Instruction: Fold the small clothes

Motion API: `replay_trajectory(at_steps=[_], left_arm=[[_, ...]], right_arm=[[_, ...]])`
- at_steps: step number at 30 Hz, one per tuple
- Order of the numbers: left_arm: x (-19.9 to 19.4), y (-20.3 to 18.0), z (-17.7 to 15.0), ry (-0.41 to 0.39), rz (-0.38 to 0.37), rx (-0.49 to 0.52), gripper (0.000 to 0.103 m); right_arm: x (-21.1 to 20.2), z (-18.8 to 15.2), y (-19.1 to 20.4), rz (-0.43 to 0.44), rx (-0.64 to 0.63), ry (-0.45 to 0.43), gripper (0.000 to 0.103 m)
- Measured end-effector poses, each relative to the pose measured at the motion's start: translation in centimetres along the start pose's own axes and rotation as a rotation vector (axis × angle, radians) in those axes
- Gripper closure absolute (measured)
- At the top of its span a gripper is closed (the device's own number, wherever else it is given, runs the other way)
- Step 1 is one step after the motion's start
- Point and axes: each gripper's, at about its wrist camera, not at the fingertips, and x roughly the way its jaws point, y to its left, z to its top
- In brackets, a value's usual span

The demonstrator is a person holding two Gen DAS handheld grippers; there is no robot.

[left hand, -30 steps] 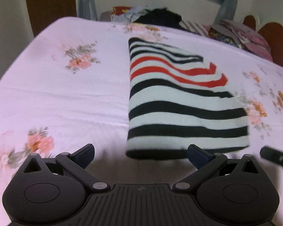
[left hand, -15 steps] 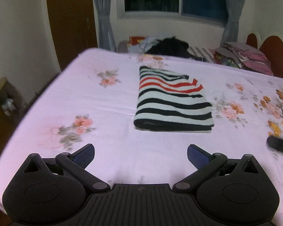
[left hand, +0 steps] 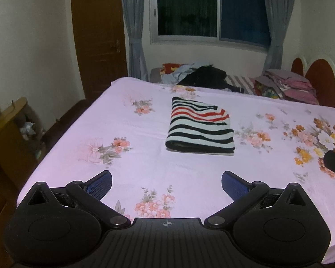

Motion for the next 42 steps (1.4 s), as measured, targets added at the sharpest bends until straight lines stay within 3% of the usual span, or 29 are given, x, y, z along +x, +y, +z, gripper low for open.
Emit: replay_trajectory(at_steps=[13, 42], left_arm=[[-3.0, -0.5, -0.4, -0.046, 0.006, 0.009, 0.0], [-2.2, -1.3, 0.3, -0.041, 0.006, 0.001, 0.0]], right_arm=[[-2.4, -0.3, -0.2, 0.011, 0.02, -0.037, 0.003], [-1.3, -0.4, 0.3, 0.022, 0.045, -0.021, 0.002]])
